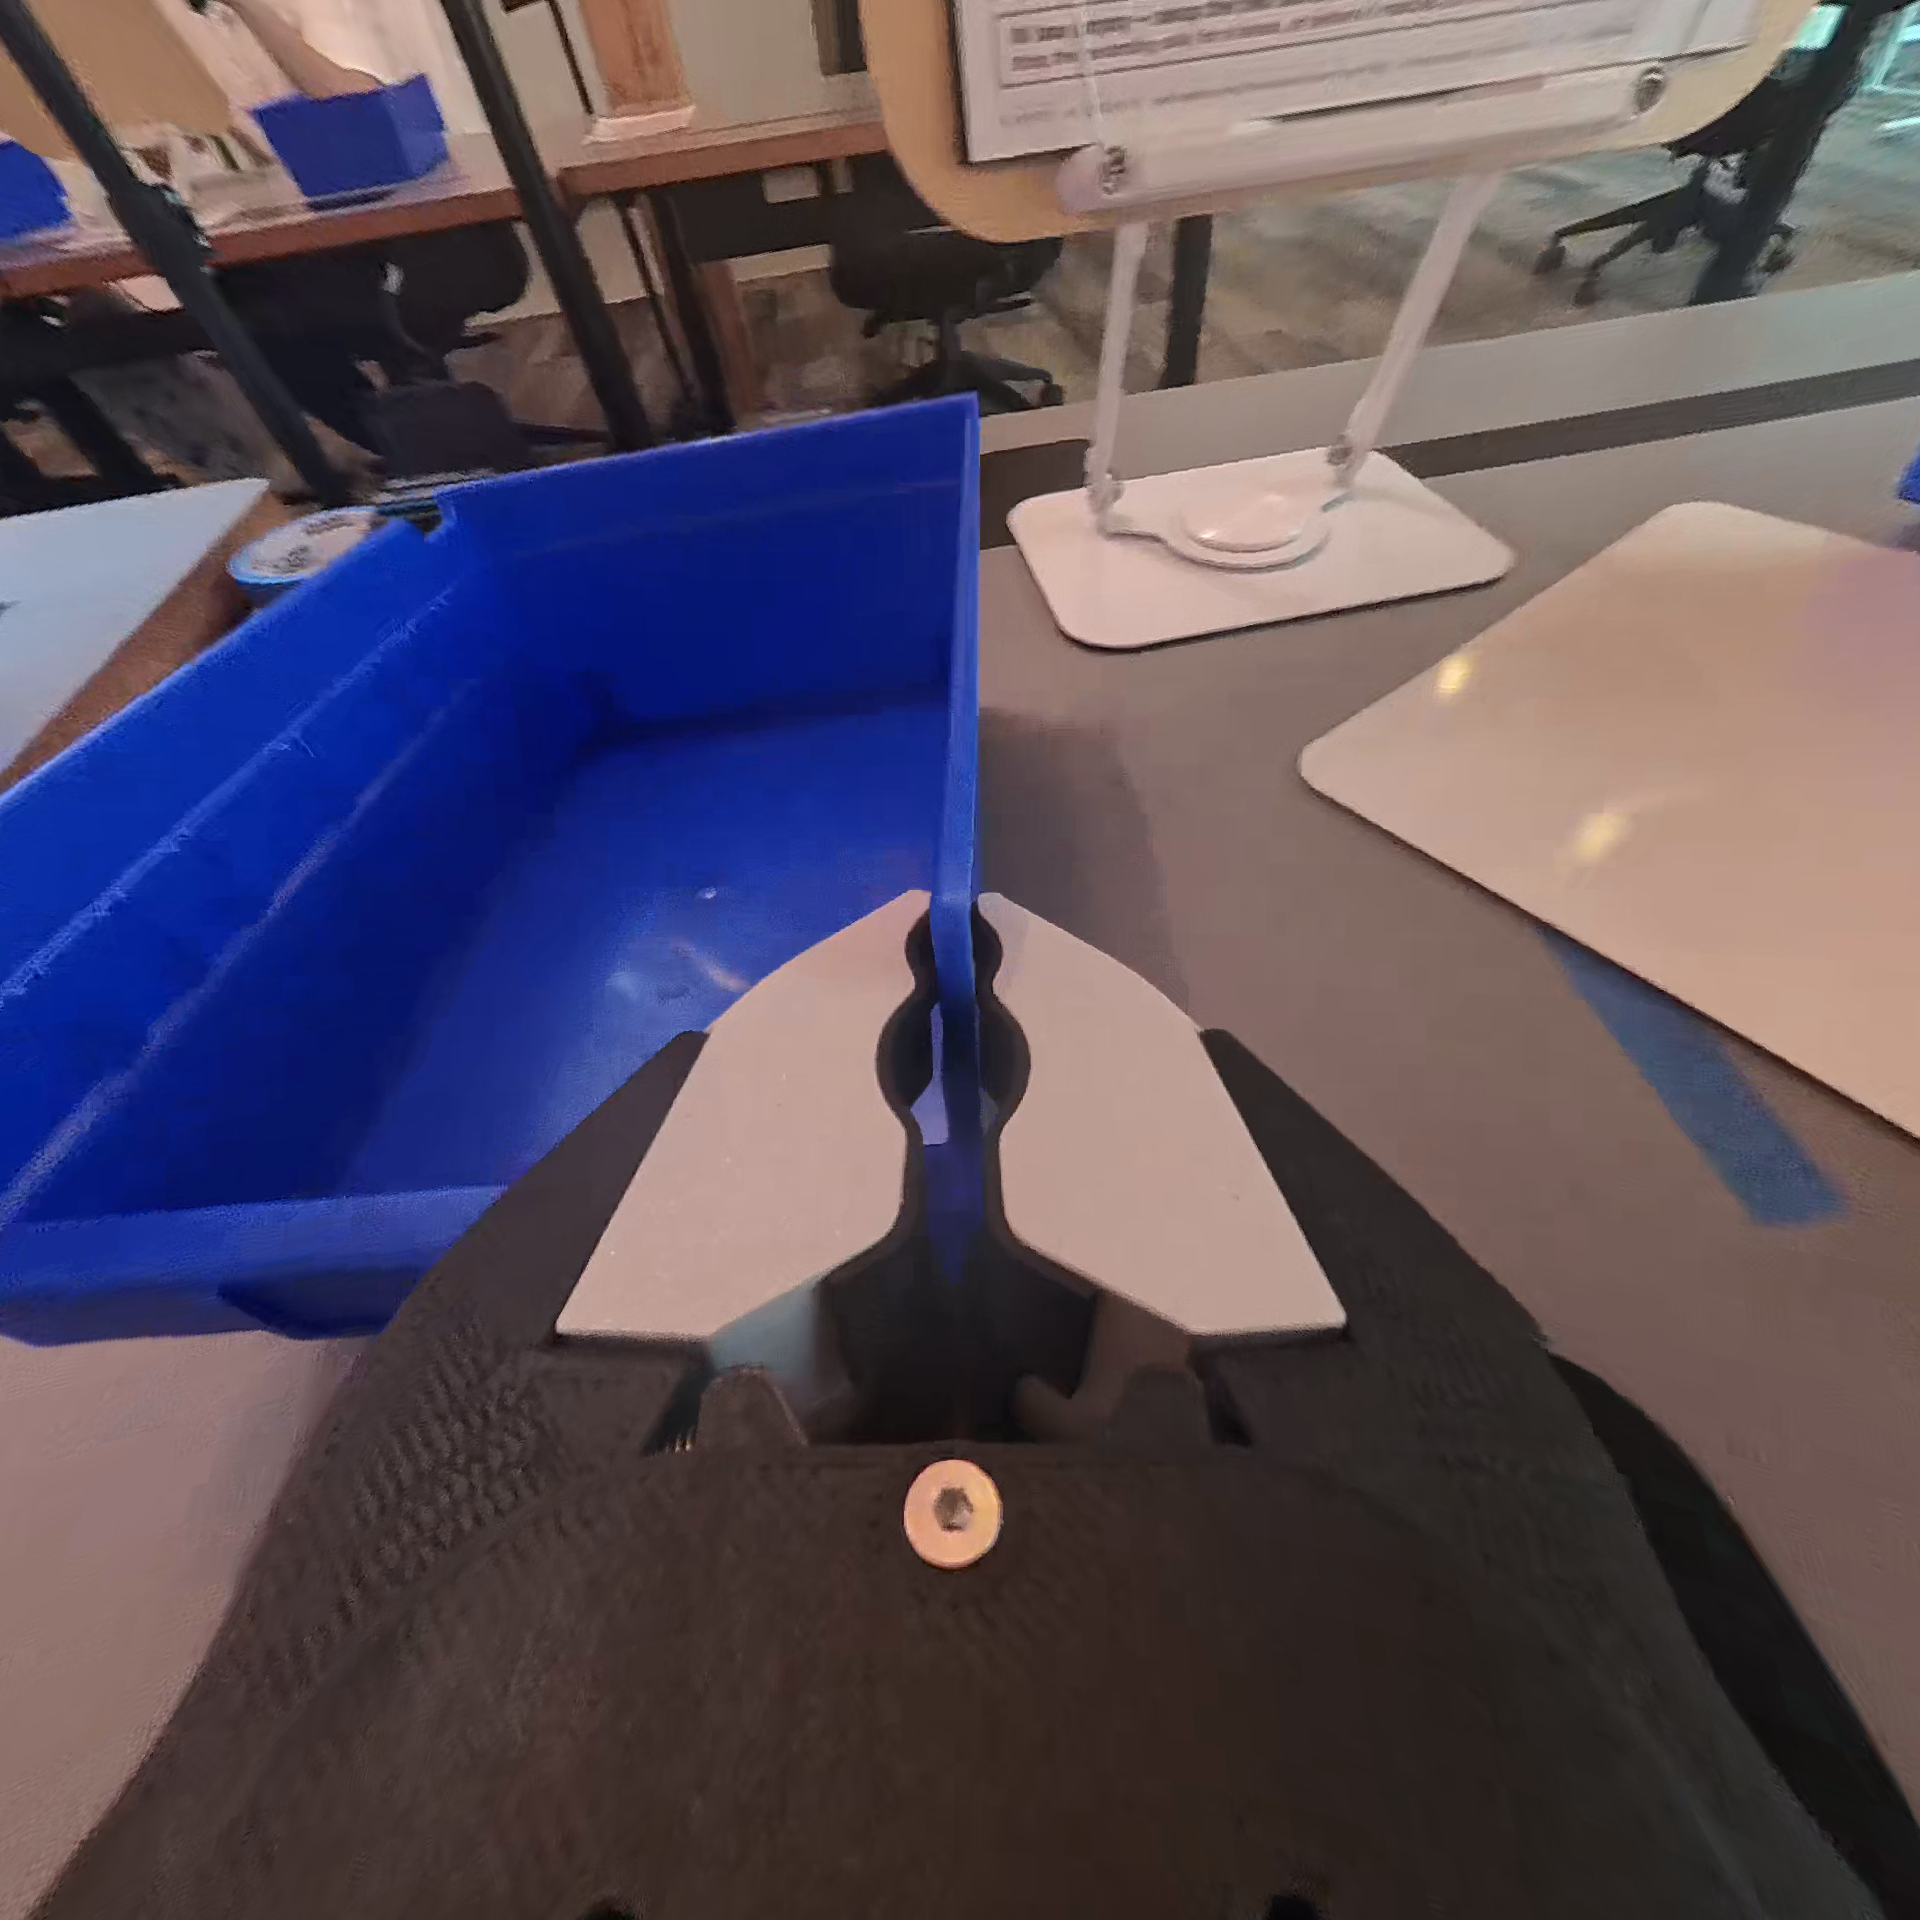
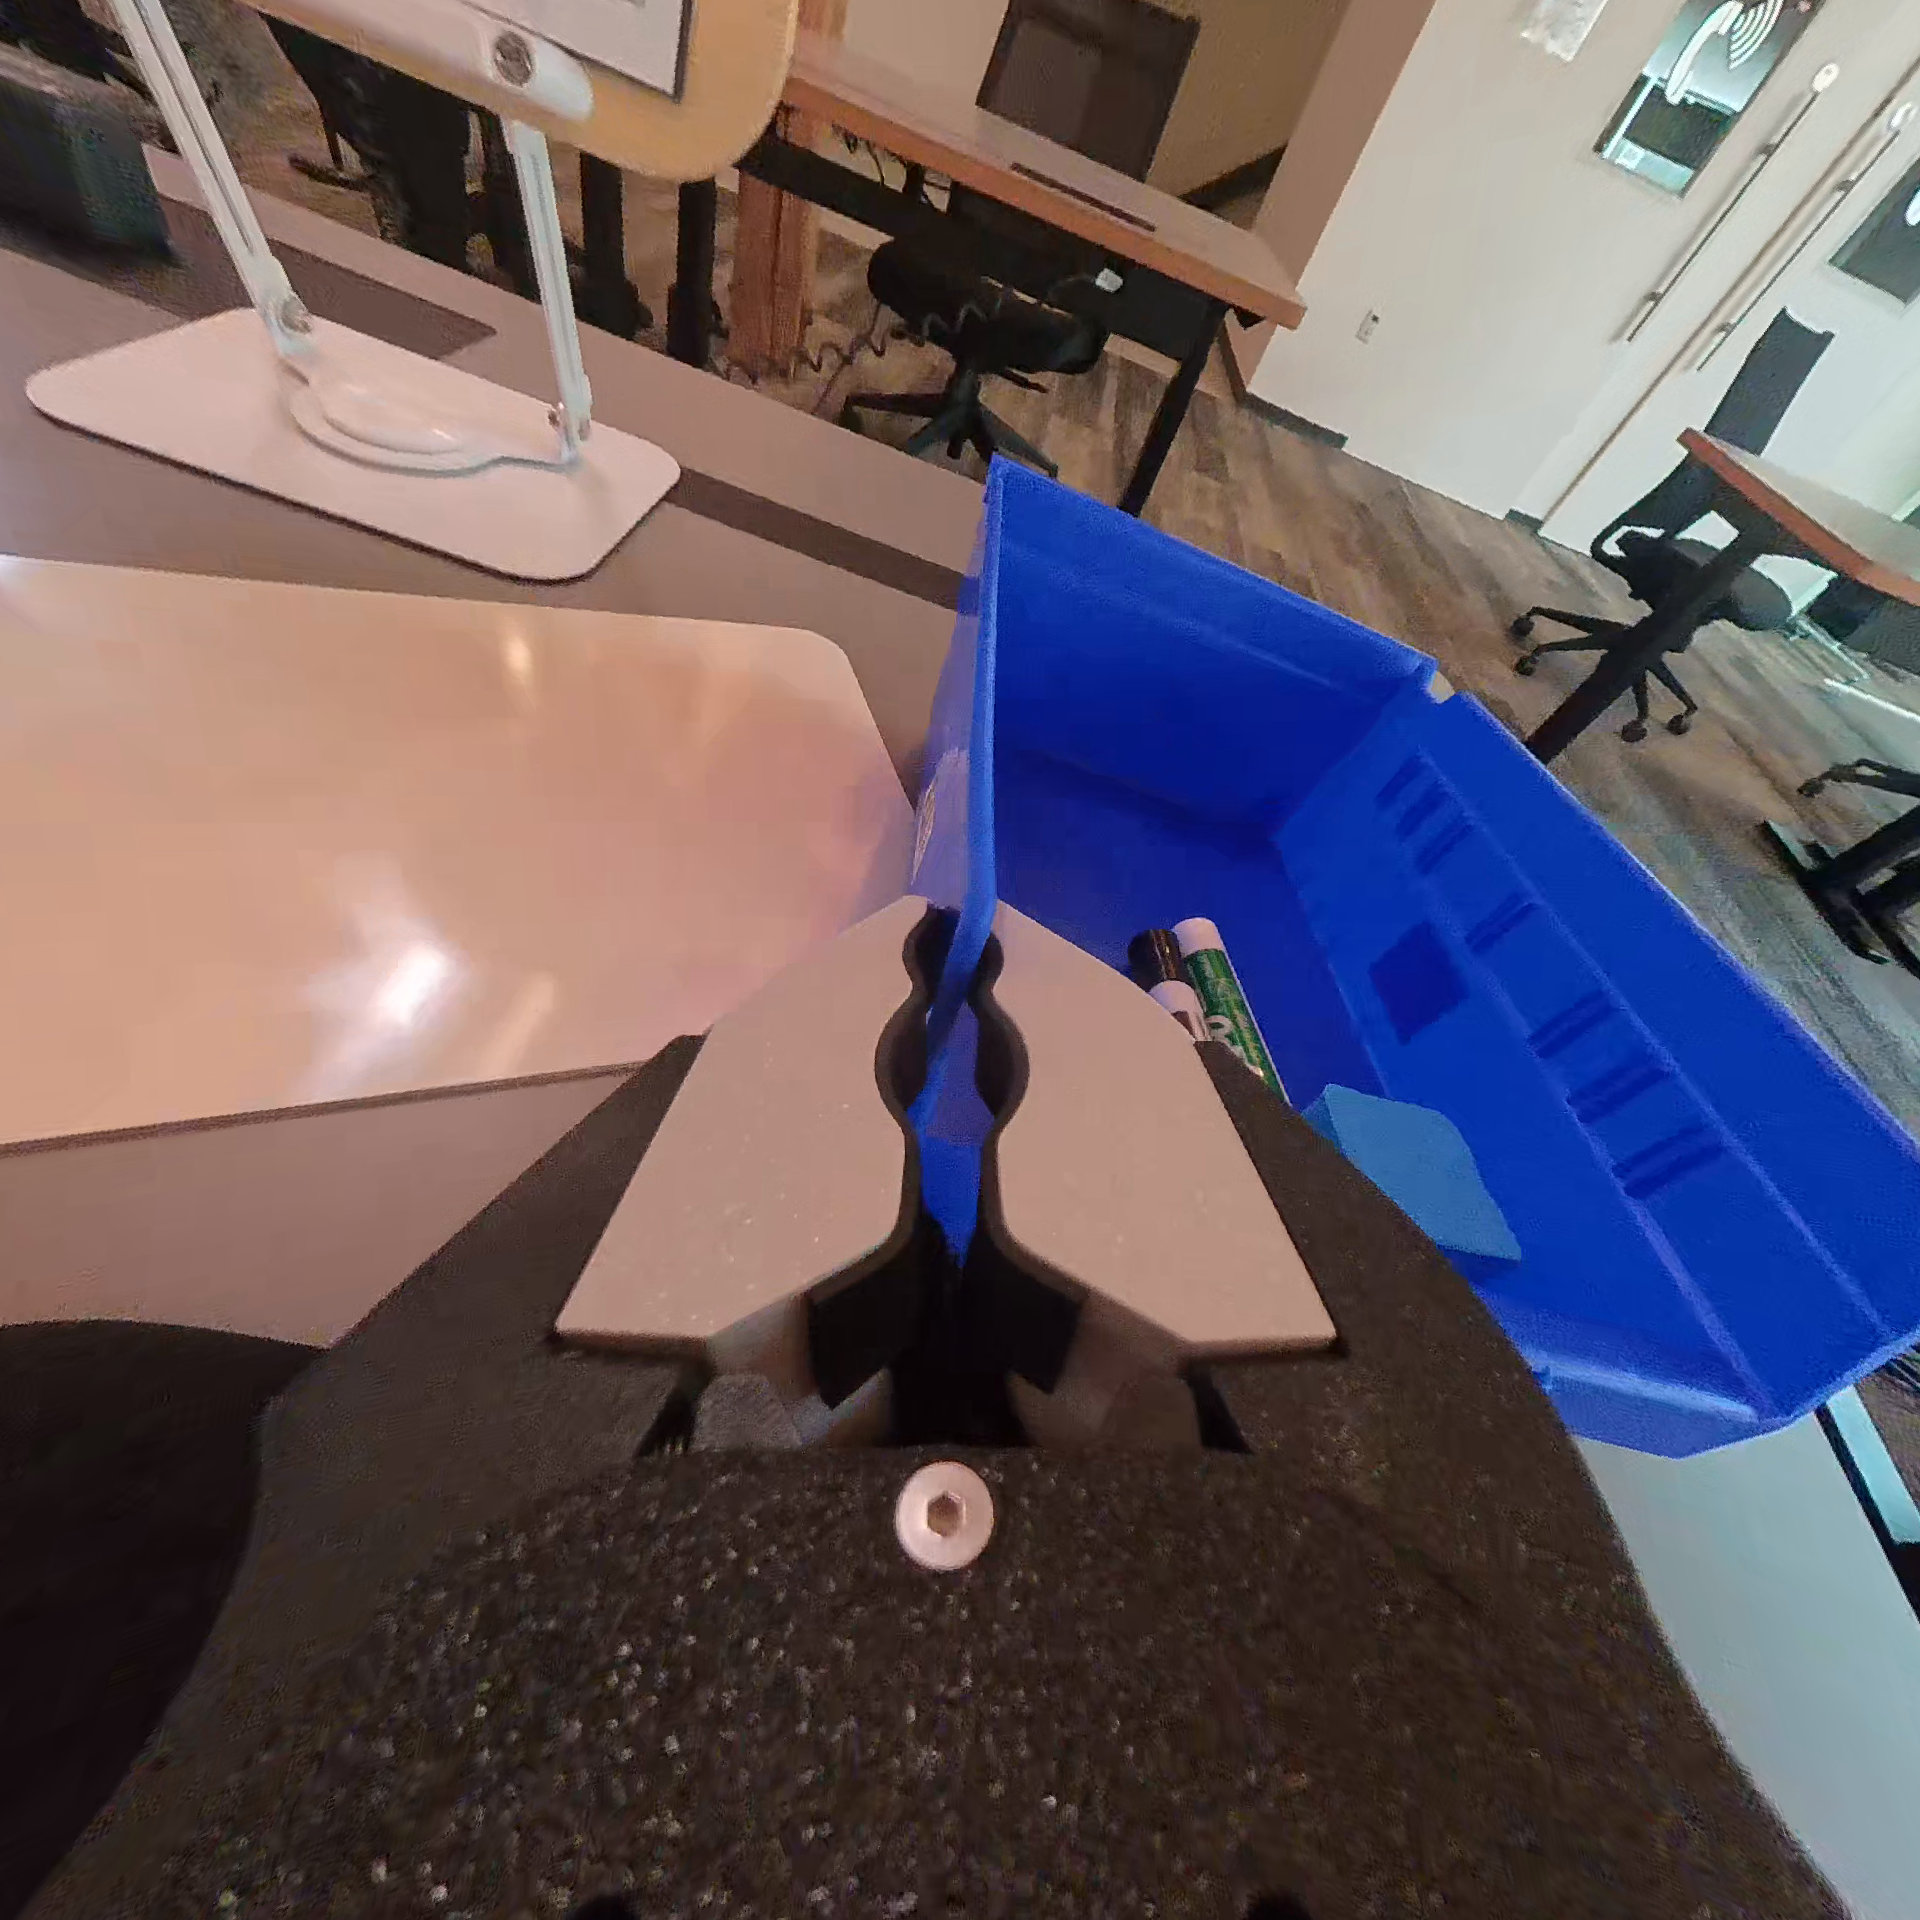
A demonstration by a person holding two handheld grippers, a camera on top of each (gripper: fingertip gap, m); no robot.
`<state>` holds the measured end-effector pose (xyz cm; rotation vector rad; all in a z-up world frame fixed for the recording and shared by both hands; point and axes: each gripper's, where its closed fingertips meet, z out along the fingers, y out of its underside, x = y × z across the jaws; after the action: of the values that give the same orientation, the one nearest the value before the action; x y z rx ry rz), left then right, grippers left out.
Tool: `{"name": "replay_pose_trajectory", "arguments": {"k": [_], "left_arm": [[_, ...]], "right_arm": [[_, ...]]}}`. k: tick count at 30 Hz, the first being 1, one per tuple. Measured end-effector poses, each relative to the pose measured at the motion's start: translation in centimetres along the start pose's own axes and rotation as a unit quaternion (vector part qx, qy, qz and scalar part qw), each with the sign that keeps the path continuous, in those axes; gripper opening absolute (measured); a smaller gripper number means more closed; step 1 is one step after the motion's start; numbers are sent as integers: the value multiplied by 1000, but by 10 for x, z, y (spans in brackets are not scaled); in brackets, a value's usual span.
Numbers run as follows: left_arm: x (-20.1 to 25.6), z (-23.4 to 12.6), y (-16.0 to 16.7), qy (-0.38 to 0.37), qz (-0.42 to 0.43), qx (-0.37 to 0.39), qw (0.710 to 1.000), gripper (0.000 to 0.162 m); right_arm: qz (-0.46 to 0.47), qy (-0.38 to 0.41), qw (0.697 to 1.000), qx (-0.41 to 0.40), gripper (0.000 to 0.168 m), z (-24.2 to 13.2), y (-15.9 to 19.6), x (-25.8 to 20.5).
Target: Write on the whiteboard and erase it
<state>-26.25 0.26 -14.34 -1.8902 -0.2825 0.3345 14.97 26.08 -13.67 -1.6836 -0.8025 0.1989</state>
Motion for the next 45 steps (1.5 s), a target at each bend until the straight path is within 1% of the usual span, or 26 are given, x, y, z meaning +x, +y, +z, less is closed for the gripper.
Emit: {"name": "replay_pose_trajectory", "arguments": {"k": [3,6,10,14,17,20,24,27,28,30,32,33,34,35,36,39,41,42,44,45], "left_arm": [[21,6,-6,10,2,14,1000,3],[39,12,-11,2,14,19,1000,3],[62,19,-12,8,31,12,999,3],[82,23,-15,24,32,23,999,3],[99,26,-16,33,44,26,998,3],[119,27,-14,52,61,28,996,3],[139,29,-11,81,68,31,994,4],[157,32,-1,124,82,6,989,11],[161,29,-5,132,79,21,988,17],[166,17,-22,132,79,68,986,36],[182,-3,-42,156,80,129,976,42],[195,-15,-50,178,70,160,968,47],[209,-25,-56,205,57,183,960,53],[224,-31,-58,232,43,192,952,64],[238,-32,-56,257,32,188,947,76],[266,-19,-43,297,19,159,941,98],[273,-6,-38,299,16,159,941,103],[275,2,-36,291,24,156,944,102],[278,20,-22,280,46,102,953,99],[280,28,-16,276,56,74,957,95]], "right_arm": [[-2,0,1000,11,5,0,-13,-19],[-7,-11,1000,18,5,1,-22,-44],[4,-51,998,35,4,-1,-33,-83],[26,-87,994,56,4,-6,-45,-117],[20,-102,993,60,4,-6,-46,-143],[-5,-109,993,51,4,-4,-41,-166],[-20,-131,990,49,5,-5,-42,-188],[-30,-172,984,28,10,-2,-37,-208],[-29,-194,980,18,13,-2,-34,-217],[-14,-216,976,36,32,-6,-41,-222],[21,-236,969,70,55,-16,-55,-214],[46,-247,964,86,62,-23,-62,-205],[69,-250,961,99,68,-28,-67,-193],[83,-243,960,107,74,-31,-67,-176],[87,-226,964,110,77,-32,-65,-157],[55,-123,982,134,85,-32,-51,-85],[42,-51,990,128,82,-30,-38,-37],[43,-36,992,109,80,-26,-27,-22],[73,-65,993,58,84,-11,-2,-16],[89,-86,992,36,82,-4,7,-19]]}}
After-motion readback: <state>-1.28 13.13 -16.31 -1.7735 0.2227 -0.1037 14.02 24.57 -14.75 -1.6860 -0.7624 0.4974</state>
